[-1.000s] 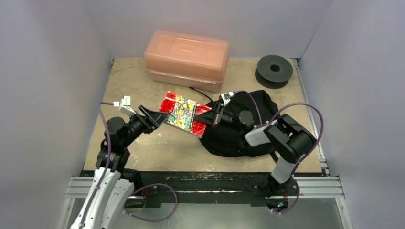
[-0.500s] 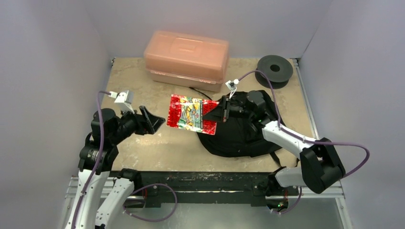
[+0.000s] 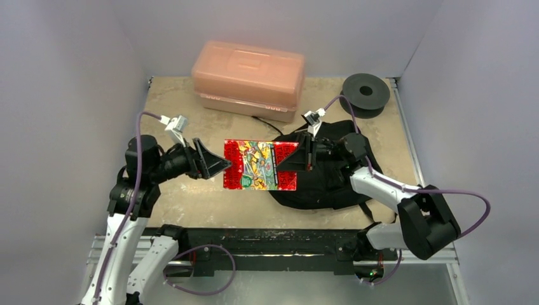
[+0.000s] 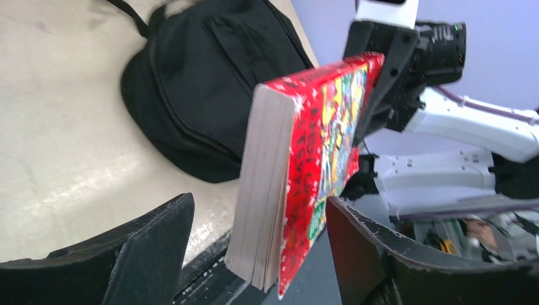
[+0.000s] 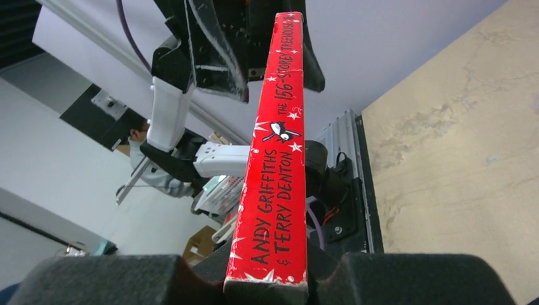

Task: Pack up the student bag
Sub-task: Place the book in the student bag.

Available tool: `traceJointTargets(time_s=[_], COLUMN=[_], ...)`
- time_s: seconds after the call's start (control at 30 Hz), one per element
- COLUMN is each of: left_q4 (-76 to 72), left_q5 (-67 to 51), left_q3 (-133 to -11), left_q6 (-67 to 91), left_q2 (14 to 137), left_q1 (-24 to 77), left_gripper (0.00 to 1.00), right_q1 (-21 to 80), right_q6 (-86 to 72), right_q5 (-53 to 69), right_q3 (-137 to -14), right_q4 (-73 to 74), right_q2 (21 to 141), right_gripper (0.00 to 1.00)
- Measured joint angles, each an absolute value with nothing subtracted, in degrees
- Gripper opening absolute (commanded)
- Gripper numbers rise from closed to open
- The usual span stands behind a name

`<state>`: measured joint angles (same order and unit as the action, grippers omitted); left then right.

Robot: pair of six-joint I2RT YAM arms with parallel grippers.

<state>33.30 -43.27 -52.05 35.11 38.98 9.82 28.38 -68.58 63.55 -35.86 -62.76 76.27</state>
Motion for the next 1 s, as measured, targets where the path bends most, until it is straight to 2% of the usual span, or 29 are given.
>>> traceJointTargets(time_s=[0.17,0.43,0.6,0.67,0.7,0.8,0.9,0.93,1.0], left_q4=[37.5,17.0,2.5,-2.0,-4.0,-7.7,-9.8,-10.2,-10.9], left_q5=[-37.9,-54.7,-61.3,-62.7,-63.1,-64.0,-64.7,-64.9,-65.0], left_q3=[-56.6,-47.3,-42.5,-42.0,-41.7,-40.9,-40.5,-40.5,-40.4], left_q6=[34.4,47.6,57.8,60.1,61.1,63.1,64.5,64.8,65.0], left_q2=[35.1,39.4,41.1,41.1,41.1,41.2,41.8,42.1,42.8], left_q1=[9.8,9.8,9.8,9.8,9.8,9.8,10.0,10.4,11.4], left_gripper=[0.80,0.77,0.50,0.46,0.48,0.64,0.65,0.63,0.47], right_q1=[28.6,28.6,28.4,28.5,28.5,28.5,28.5,28.6,28.8], right_q6=[-70.0,-76.6,-80.9,-82.5,-82.8,-83.3,-83.3,-83.3,-83.1], right_q5=[65.5,67.3,67.7,67.5,67.4,67.1,66.7,66.5,66.0], right_q3=[-35.9,-35.9,-35.9,-35.9,-35.9,-35.9,-35.9,-35.9,-35.9], right_q4=[-65.3,-74.9,-80.4,-82.2,-82.7,-83.7,-83.6,-83.6,-83.4], right_q2=[74.1,73.8,75.0,76.1,76.5,77.6,78.8,79.3,80.3], right_gripper=[0.00,0.00,0.00,0.00,0.00,0.00,0.00,0.00,0.00])
